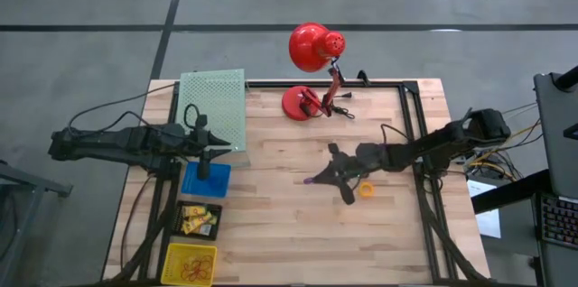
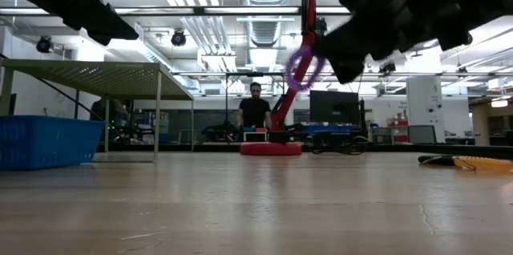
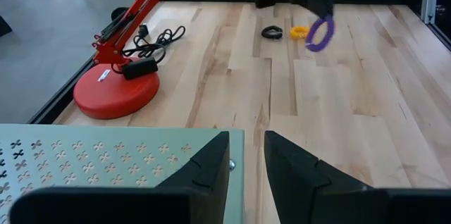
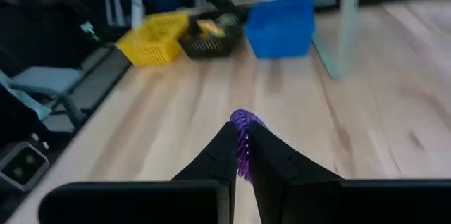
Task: Pick & Place Office Desk Supplies
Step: Put the purple spring rubber band into the blue bin
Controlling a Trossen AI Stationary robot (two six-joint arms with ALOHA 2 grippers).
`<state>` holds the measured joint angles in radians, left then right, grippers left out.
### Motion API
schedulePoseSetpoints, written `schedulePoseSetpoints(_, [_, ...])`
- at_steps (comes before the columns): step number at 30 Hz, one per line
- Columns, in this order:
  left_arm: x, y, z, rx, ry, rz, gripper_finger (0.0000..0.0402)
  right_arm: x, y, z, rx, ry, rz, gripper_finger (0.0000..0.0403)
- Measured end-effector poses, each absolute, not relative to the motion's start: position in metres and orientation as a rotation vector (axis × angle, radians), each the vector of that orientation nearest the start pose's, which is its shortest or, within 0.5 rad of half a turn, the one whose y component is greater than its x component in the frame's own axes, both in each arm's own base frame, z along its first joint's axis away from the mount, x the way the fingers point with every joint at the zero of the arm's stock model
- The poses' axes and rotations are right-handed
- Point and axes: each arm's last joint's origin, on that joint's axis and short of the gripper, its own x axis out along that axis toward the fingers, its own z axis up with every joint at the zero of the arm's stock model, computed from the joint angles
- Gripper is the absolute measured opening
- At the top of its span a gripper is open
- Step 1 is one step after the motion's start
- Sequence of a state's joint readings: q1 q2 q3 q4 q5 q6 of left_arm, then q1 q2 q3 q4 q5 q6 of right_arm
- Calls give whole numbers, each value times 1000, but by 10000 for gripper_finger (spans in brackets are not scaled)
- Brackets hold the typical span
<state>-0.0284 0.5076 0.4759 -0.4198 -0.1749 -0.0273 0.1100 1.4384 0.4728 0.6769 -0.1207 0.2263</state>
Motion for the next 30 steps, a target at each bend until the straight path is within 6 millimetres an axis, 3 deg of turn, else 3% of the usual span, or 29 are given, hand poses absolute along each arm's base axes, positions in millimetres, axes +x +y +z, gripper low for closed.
schedulePoseSetpoints(5, [123,2,242,19,448,150,97,287,48,182,147,224,256,22])
schedulePoseSetpoints(18, [123,2,242,20,453,150,97,369,70,178,44,198,276,22])
schedulePoseSetpoints(24, [123,2,241,20,454,150,97,411,78,163,33,197,277,22])
schedulePoseSetpoints(30, [123,2,241,20,454,150,97,445,83,135,33,225,273,22])
